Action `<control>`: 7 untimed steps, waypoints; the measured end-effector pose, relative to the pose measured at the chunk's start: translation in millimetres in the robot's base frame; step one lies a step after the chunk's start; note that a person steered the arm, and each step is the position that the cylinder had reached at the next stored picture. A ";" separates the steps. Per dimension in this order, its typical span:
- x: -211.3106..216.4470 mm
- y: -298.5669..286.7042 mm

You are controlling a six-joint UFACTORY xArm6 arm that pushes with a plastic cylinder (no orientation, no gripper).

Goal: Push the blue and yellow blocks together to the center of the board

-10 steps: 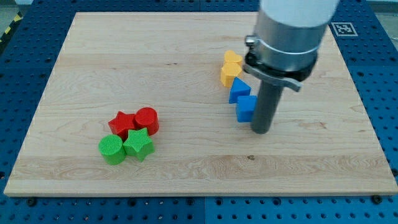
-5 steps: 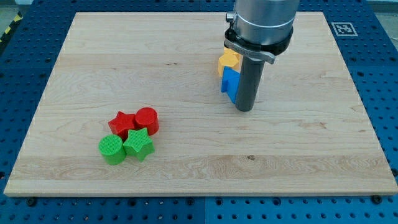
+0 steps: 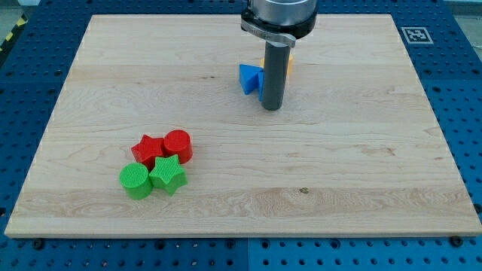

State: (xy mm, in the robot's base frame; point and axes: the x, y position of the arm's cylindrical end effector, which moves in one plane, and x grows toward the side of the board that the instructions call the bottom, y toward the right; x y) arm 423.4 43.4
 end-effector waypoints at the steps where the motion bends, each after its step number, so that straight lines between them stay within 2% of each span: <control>1: 0.0 25.4; 2: -10.2 68.1; 4: -112.6 74.5; 5: -121.5 65.8; 7: -121.9 11.5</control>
State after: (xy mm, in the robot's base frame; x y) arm 301.5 54.9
